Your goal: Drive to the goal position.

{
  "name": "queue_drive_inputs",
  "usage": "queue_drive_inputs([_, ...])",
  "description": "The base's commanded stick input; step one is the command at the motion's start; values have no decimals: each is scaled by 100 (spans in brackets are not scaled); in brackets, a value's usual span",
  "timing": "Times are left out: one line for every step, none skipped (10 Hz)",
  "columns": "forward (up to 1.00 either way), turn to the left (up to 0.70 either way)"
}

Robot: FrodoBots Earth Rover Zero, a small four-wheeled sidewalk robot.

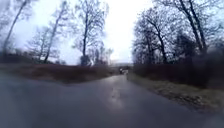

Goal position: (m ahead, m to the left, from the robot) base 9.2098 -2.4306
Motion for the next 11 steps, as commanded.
queue_drive_inputs([70,11])
queue_drive_inputs([70,13])
queue_drive_inputs([70,14])
queue_drive_inputs([70,6])
queue_drive_inputs([70,0])
queue_drive_inputs([70,0])
queue_drive_inputs([70,0])
queue_drive_inputs([70,0])
queue_drive_inputs([70,0])
queue_drive_inputs([70,0])
queue_drive_inputs([70,0])
